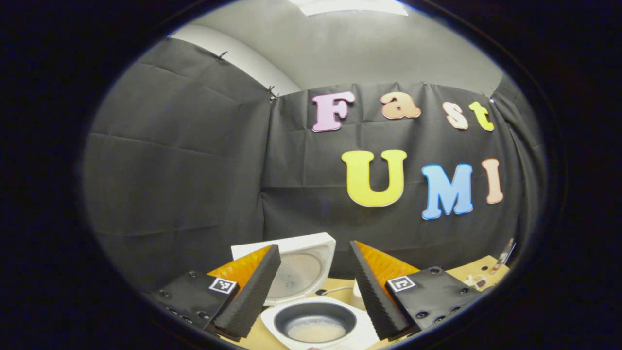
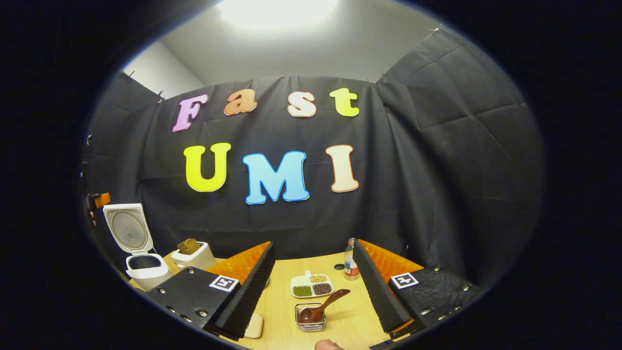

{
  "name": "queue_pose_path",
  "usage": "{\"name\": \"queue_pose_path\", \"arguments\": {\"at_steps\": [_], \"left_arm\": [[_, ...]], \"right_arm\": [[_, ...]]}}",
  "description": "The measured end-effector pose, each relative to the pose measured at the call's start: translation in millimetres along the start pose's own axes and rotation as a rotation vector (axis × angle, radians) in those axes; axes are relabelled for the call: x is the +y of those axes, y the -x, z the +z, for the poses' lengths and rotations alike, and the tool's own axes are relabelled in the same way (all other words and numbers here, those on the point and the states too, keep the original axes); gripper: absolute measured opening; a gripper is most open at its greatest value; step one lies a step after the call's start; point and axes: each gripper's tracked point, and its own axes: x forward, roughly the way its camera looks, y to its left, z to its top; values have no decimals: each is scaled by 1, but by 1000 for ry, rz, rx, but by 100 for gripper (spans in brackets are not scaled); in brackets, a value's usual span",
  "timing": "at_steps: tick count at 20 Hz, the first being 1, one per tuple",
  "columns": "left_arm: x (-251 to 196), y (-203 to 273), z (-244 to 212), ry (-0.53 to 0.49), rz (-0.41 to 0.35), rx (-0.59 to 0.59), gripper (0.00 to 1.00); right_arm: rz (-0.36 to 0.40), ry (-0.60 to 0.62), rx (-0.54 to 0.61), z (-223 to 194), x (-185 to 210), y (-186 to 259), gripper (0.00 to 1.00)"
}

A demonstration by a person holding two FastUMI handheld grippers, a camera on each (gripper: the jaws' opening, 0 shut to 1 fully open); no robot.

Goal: Close the left gripper, press the button to open the rice cooker; take a wooden spoon from the chopstick holder with the right hand, scoop a spoonful of rice and pour it into the rice cooker, then put the wooden spoon back into the chopstick holder.

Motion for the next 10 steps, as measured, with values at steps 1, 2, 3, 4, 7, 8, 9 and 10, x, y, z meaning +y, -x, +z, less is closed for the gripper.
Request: {"name": "queue_pose_path", "arguments": {"at_steps": [1, 2, 3, 4, 7, 8, 9, 10], "left_arm": [[7, -16, 4, -10, 13, -7, 95], [12, -31, 6, -19, 24, -9, 95], [17, -47, 9, -23, 31, -14, 95], [21, -61, 7, -17, 35, -12, 99], [39, -108, -4, 20, 73, 16, 99], [46, -121, -10, 32, 92, 34, 97], [50, -133, -14, 44, 105, 49, 97], [53, -142, -18, 51, 112, 58, 95]], "right_arm": [[-11, 11, -3, -1, 1, 4, 93], [-24, 18, -3, -3, 2, 8, 98], [-35, 19, 1, -5, 2, 12, 98], [-51, 11, 2, -5, 1, 15, 98], [-80, -29, -7, -4, 1, 28, 98], [-91, -29, -10, -4, -2, 31, 98], [-107, -23, -10, -6, -6, 35, 98], [-120, -17, -9, -7, -10, 39, 98]]}}
